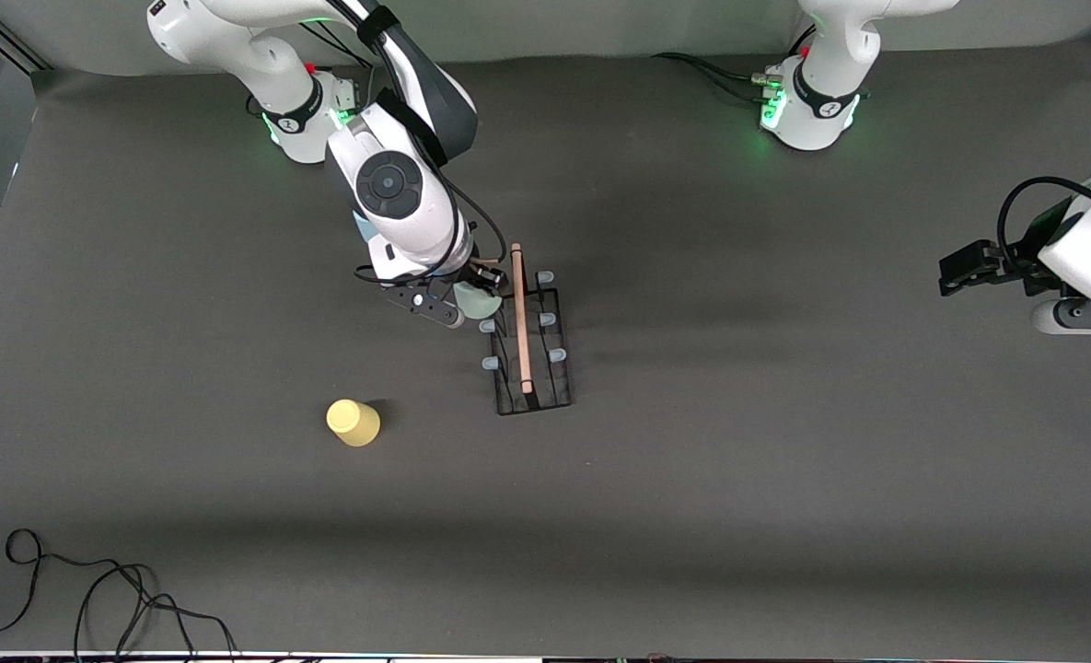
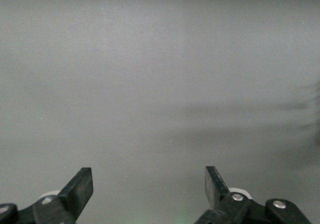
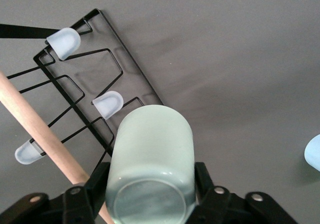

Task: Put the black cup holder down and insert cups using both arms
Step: 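Carry the pale green cup with the right gripper onto a rack peg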

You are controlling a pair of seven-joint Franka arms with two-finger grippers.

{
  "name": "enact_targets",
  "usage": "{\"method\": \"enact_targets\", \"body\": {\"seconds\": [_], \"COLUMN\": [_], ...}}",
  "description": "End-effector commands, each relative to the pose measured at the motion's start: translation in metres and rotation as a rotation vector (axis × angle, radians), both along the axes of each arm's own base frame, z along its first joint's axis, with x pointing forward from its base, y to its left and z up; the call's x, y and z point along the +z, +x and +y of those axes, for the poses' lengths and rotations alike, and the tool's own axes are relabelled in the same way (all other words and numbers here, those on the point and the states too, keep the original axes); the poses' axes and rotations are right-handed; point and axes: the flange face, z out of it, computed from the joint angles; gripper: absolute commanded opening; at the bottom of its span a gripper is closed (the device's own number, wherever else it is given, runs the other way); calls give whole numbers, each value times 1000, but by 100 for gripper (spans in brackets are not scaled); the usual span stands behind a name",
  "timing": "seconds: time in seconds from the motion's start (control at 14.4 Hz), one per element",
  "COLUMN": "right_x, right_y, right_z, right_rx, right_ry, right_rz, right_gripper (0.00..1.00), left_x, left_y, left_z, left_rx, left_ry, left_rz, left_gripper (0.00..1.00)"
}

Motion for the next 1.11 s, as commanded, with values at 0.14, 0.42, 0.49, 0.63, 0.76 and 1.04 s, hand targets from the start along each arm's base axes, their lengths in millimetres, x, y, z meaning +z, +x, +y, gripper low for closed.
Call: {"method": "enact_targets", "body": {"seconds": [0.14,0.42,0.49,0.63,0.76,1.04], "right_x": [2,5,5,-1,-15,-44], "right_y": [3,13,26,59,93,156], "right_z": [4,-10,-28,-75,-123,-176], "right_rx": [-24,43,65,139,181,162], "right_ry": [18,-12,-17,-7,3,12], "right_rz": [-4,-29,-41,-50,-51,-84], "right_gripper": [92,90,91,95,100,100], "left_x": [0,-1,-1,-2,-2,-2], "left_y": [-3,-2,-2,-1,-1,-1], "left_z": [-1,1,1,0,-1,0], "left_rx": [-19,-17,-17,-19,-21,-18], "left_ry": [19,18,19,19,19,19], "left_rz": [-5,-5,-5,-5,-5,-6], "left_gripper": [100,100,100,100,100,100]}}
